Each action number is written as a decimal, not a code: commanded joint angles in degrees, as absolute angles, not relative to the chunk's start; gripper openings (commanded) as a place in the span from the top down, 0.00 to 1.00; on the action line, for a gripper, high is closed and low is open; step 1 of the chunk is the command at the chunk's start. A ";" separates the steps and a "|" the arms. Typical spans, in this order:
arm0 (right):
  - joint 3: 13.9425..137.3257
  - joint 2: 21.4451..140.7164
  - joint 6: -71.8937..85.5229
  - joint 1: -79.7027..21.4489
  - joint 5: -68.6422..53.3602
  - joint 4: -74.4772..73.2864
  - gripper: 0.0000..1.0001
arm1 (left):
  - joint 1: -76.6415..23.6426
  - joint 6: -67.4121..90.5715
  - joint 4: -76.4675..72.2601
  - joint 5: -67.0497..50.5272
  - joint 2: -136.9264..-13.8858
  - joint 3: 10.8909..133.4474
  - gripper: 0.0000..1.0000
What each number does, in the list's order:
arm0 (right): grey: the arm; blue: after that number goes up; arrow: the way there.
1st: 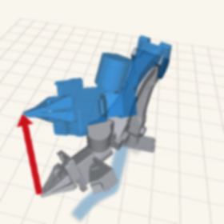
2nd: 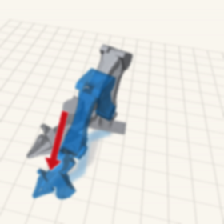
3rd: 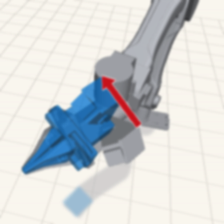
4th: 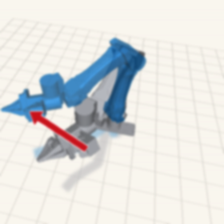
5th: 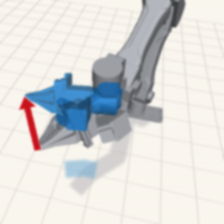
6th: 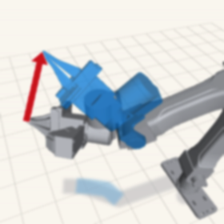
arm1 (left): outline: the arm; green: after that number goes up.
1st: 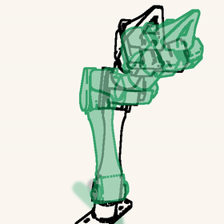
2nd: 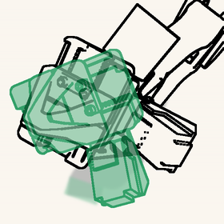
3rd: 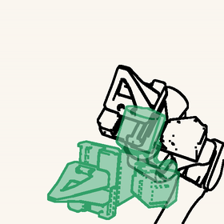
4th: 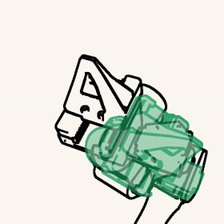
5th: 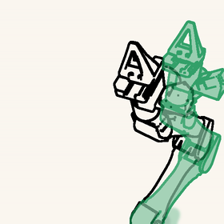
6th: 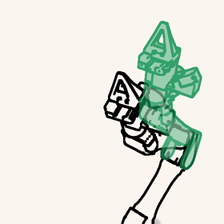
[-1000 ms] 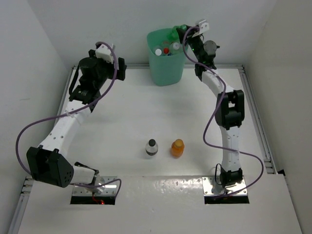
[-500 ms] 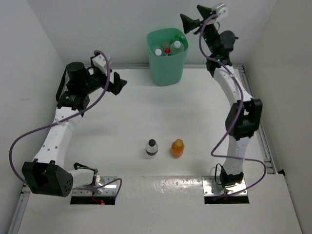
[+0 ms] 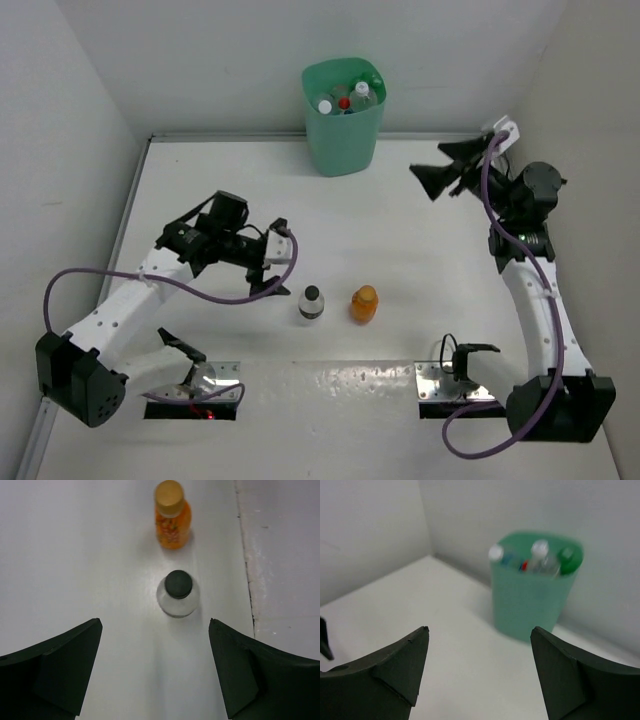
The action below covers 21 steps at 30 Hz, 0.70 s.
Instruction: Put the plastic bottles in the bin
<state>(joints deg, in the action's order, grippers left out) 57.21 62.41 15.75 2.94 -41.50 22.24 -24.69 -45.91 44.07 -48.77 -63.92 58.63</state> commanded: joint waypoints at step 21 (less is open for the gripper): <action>47.55 53.00 11.60 3.52 -44.82 -1.50 0.19 | -39.20 -46.49 24.26 -48.08 -73.39 48.26 0.09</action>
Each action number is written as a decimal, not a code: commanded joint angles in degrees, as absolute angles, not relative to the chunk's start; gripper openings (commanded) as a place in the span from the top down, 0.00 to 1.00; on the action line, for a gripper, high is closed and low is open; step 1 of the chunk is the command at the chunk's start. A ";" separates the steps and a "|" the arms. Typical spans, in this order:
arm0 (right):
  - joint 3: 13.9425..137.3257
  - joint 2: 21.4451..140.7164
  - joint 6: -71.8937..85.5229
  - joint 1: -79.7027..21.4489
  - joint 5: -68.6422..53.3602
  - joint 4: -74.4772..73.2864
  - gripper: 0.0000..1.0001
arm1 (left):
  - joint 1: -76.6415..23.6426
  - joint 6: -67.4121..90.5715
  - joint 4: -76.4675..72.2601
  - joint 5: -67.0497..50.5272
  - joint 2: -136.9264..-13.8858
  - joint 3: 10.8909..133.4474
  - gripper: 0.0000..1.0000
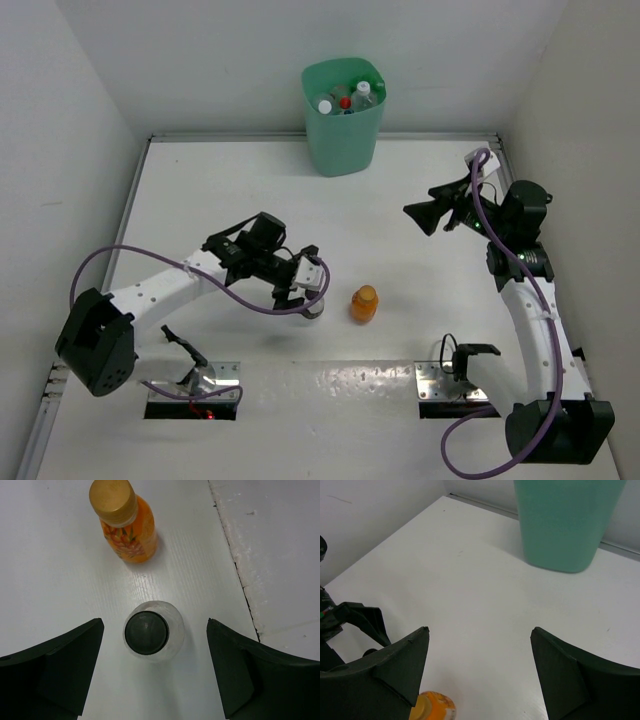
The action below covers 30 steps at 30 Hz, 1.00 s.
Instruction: Put the plastic bottles in the bin
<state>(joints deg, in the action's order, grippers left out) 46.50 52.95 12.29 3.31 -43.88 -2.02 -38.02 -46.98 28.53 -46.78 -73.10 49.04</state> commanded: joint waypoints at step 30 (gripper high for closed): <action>47.11 56.25 12.92 1.58 -45.79 1.30 0.19 | -29.98 -29.11 24.65 -38.34 -80.14 98.15 0.93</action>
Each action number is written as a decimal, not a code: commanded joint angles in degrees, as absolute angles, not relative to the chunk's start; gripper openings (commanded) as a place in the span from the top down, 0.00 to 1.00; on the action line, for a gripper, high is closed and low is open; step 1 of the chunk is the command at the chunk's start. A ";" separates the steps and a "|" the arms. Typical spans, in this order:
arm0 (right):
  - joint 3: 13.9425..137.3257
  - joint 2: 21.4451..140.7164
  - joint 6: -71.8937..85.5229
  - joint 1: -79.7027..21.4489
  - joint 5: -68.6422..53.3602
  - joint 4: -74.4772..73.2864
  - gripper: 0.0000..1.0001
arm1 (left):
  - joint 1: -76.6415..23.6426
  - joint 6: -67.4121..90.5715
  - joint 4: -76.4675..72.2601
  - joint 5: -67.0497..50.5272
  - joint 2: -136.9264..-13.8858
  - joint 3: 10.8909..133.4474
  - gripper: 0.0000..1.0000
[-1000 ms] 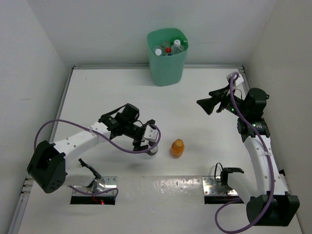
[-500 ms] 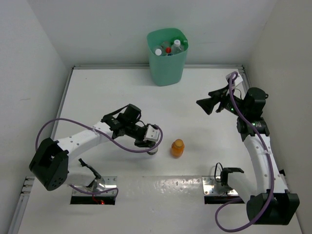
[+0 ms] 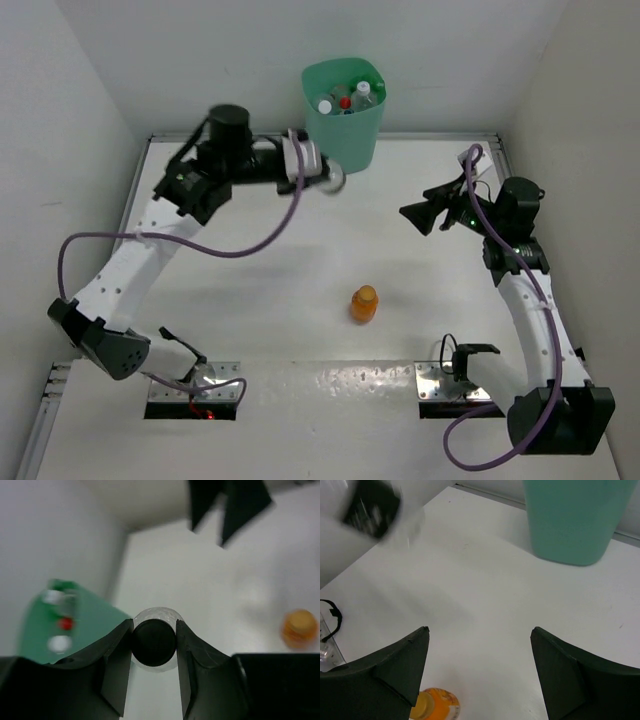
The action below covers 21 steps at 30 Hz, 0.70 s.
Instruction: Put the plastic bottles in the bin
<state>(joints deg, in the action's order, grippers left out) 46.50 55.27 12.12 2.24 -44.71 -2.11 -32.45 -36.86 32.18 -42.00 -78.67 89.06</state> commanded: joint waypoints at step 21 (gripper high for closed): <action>44.74 60.91 -2.19 0.44 -52.82 -10.26 0.23 | -20.31 -12.74 -20.38 -19.34 -122.60 133.86 0.94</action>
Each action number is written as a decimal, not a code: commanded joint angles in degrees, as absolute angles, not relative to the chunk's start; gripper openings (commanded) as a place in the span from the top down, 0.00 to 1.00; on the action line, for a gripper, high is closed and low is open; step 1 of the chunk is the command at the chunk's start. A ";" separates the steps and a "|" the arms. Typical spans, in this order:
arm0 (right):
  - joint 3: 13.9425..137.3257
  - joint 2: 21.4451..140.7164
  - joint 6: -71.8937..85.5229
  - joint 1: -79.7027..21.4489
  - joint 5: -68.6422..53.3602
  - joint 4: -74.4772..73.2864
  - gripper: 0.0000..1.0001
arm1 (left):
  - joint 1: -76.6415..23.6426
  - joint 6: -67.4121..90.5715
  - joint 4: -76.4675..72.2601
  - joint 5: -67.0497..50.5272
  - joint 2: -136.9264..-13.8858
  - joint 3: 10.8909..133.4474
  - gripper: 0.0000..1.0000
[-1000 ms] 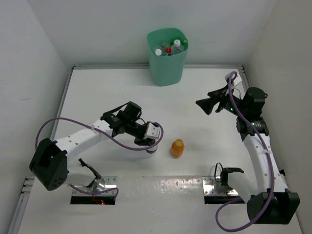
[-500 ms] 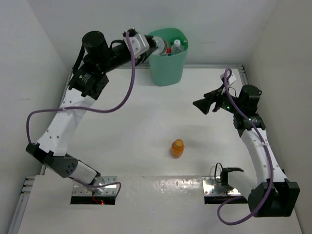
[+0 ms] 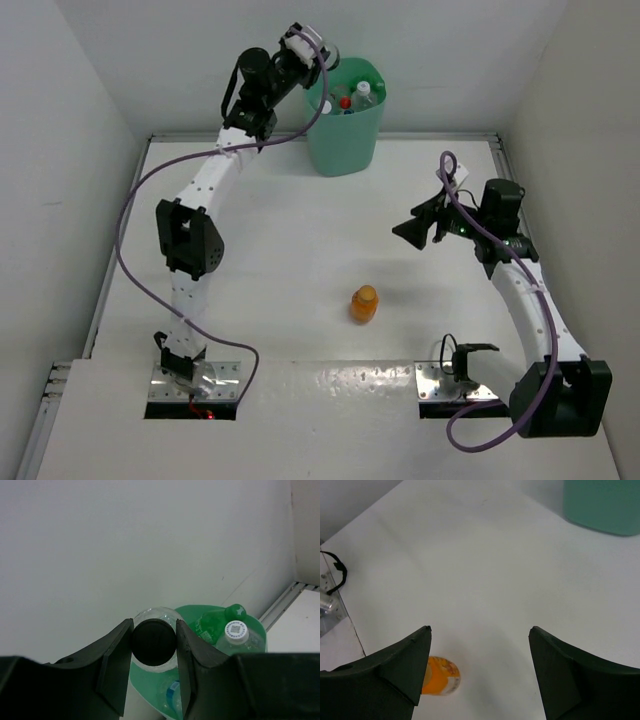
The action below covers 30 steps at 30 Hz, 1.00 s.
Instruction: Put the plastic bottles in the bin
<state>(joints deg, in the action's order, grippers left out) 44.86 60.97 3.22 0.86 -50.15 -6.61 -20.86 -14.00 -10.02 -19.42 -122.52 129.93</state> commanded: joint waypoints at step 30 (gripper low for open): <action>32.00 52.72 -22.76 -13.35 -50.18 -15.92 0.10 | -20.03 -12.56 -20.21 -11.87 -88.89 97.72 0.00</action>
